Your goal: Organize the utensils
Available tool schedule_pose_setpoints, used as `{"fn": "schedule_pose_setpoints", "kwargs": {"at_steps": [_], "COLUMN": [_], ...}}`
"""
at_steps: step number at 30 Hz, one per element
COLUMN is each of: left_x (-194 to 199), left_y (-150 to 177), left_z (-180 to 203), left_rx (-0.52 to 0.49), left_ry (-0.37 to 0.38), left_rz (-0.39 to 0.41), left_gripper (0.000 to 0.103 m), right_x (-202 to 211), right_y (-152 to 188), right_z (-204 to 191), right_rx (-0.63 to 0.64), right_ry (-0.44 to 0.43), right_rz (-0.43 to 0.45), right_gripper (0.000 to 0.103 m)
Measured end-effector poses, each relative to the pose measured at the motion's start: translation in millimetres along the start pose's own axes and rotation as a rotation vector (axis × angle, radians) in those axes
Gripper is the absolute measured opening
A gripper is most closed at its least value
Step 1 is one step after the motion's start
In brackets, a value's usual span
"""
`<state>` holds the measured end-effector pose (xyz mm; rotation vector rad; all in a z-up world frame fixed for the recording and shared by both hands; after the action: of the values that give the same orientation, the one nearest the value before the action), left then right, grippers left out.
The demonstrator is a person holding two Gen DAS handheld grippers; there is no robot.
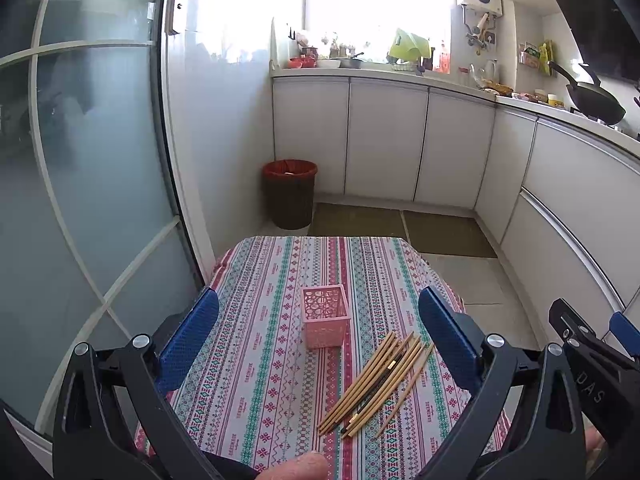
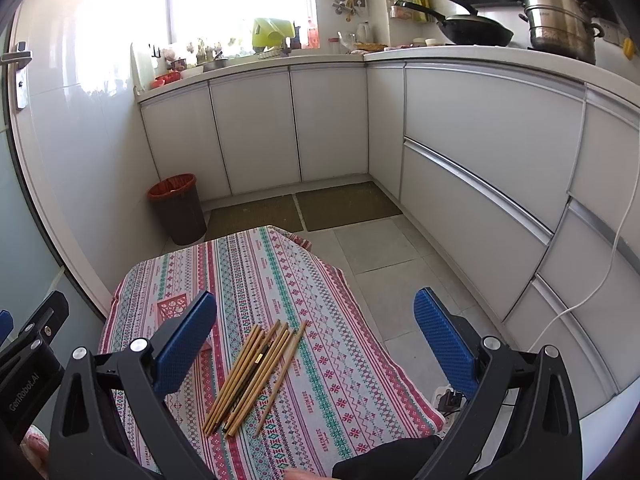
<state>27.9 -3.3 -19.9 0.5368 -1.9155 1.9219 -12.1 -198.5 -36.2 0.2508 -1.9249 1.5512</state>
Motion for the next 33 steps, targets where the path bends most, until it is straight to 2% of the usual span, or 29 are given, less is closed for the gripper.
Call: {"fn": "schedule_pose_setpoints", "kwargs": {"at_steps": [33], "left_x": [-4.1], "left_y": [1.5], "left_z": [1.4], "left_rx": [0.013], "left_ry": [0.009], "left_rz": [-0.011], "left_gripper": [0.096], "right_x": [-2.0], "right_y": [2.2], "right_z": [1.0], "right_rx": [0.002], "right_ry": [0.002], "right_rz": [-0.012], "right_gripper": [0.096]}}
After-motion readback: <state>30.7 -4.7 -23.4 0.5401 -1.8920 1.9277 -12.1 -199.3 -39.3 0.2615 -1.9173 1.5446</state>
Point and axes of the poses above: each gripper's, at about its wrist camera, not at the fingertips, and x roughly against the way its jaws point, z to its right, y to its underside, the point moved 3 cm from there along -x, roughly the way its jaws point, and after that the axes turned 1 degree about -z, right-handed, at the moved point
